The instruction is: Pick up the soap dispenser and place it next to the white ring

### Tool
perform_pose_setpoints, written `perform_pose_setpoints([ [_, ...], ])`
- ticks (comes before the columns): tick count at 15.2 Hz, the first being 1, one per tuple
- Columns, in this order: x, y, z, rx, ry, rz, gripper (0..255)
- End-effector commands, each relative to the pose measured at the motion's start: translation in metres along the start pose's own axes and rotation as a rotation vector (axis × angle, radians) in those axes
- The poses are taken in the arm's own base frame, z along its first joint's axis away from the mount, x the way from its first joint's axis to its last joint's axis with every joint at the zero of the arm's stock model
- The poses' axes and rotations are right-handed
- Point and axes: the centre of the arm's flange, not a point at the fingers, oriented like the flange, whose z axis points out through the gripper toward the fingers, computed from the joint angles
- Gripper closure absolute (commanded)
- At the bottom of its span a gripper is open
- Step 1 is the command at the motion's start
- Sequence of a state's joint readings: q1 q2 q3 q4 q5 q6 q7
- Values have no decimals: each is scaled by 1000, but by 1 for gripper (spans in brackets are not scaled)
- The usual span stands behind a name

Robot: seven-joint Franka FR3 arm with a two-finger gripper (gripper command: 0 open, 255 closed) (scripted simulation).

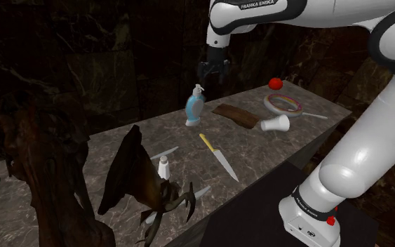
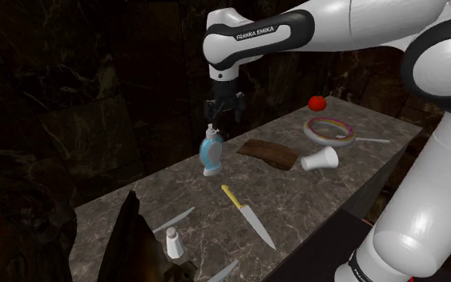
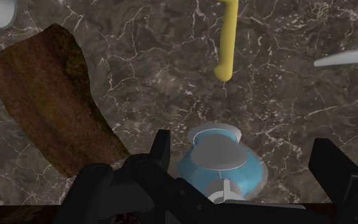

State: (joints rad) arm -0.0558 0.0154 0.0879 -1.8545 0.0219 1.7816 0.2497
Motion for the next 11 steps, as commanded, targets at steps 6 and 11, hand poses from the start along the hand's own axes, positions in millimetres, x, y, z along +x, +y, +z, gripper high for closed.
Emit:
perform_pose_setpoints([
  [6, 92, -7, 30, -7, -33, 35, 0],
  [11, 106, -9, 50, -8, -37, 40, 0],
])
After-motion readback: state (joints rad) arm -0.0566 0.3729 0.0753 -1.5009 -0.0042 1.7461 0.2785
